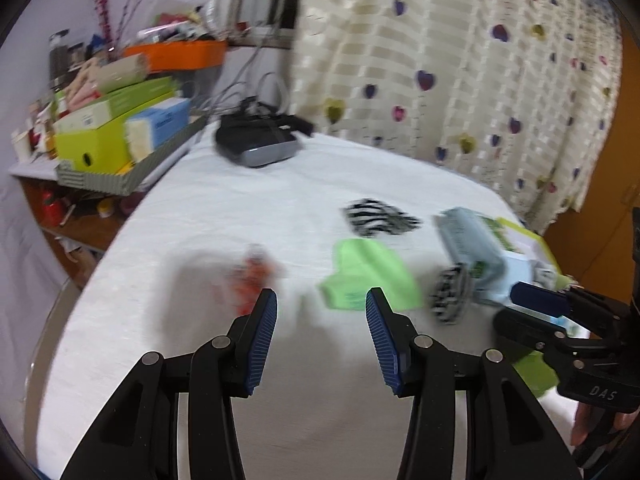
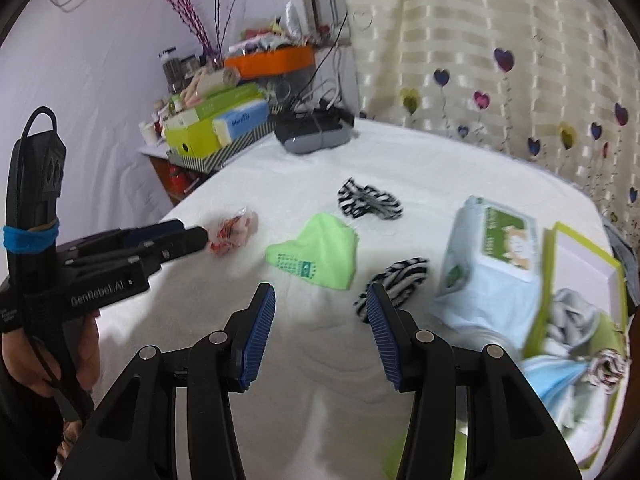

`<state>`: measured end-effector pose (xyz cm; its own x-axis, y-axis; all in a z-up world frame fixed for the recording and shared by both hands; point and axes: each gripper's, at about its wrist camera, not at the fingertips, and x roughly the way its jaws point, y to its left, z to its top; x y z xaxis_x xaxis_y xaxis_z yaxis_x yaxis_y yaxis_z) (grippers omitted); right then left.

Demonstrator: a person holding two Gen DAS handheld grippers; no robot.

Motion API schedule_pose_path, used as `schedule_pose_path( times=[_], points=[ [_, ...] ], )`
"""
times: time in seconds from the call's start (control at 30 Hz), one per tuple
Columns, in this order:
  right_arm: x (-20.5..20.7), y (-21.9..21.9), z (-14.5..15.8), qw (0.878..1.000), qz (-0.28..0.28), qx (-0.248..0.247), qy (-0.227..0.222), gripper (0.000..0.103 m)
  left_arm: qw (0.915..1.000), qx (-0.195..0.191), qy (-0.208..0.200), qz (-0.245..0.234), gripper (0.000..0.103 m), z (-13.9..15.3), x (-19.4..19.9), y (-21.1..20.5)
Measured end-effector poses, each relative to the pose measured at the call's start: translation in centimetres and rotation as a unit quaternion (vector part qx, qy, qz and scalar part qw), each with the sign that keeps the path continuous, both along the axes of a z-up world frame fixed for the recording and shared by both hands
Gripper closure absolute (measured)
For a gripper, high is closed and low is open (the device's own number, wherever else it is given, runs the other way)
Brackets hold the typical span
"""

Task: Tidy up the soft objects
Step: 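Withdraw both open tools from the box back over the table, then grasp the clear bag of orange candies with left while right grasps the lime-green cloth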

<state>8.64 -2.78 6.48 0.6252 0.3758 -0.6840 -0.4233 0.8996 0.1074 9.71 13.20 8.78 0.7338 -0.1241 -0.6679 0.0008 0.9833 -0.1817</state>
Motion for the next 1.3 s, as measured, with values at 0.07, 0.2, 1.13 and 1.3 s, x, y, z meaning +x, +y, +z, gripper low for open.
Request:
schedule_pose_path(
  times=[0.07, 0.2, 1.13, 1.3],
  points=[
    [1.0, 0.7, -0.6, 1.0, -0.006, 0.001, 0.014, 0.054, 0.9999, 0.004, 0.005, 0.011, 0.057, -0.6, 0.6, 1.4],
    [2.9, 1.5, -1.5, 0.999, -0.024, -0.004, 0.036, 0.054, 0.9994, 0.016, 0.026, 0.017, 0.054, -2.1, 2.5, 3.4],
    [10.1, 5.9, -6.7, 0.993, -0.046, -0.035, 0.107, 0.1, 0.9972, 0.056, 0.046, -0.018, 0.077, -6.4, 7.1, 2.3],
    [8.8, 5.6, -5.8, 0.995, -0.031, -0.022, 0.093, 0.101, 0.9978, 0.059, 0.022, -0.02, 0.079, -4.6, 5.3, 1.2]
  ],
)
